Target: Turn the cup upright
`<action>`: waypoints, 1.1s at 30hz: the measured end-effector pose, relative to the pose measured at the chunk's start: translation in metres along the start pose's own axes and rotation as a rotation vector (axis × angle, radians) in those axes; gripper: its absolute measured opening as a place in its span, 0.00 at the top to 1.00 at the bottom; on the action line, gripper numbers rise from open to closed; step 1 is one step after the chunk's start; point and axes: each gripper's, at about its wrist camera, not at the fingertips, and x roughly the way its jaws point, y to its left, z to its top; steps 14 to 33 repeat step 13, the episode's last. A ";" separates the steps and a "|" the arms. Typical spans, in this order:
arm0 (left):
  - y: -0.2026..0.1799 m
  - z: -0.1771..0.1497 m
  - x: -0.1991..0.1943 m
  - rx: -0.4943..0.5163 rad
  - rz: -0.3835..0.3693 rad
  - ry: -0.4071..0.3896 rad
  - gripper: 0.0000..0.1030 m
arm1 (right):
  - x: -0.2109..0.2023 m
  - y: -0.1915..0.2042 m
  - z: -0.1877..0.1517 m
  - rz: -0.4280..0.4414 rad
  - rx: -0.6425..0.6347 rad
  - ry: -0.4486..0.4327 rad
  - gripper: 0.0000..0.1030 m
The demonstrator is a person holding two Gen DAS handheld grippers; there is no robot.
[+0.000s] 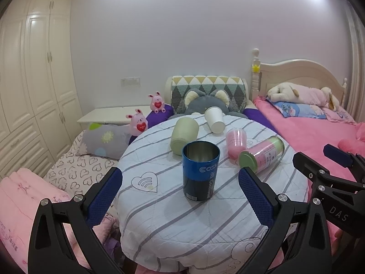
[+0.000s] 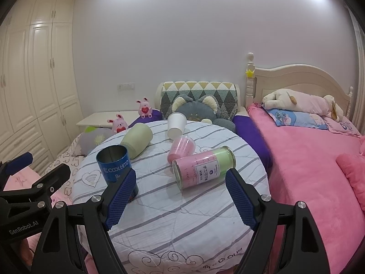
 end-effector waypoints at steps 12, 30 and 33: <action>0.002 0.001 0.005 0.001 0.002 0.007 0.00 | 0.010 0.003 0.002 0.001 -0.010 0.019 0.20; 0.003 0.001 0.005 0.000 0.001 0.008 0.00 | 0.011 0.003 0.001 0.002 -0.011 0.020 0.20; 0.003 0.001 0.005 0.000 0.001 0.008 0.00 | 0.011 0.003 0.001 0.002 -0.011 0.020 0.20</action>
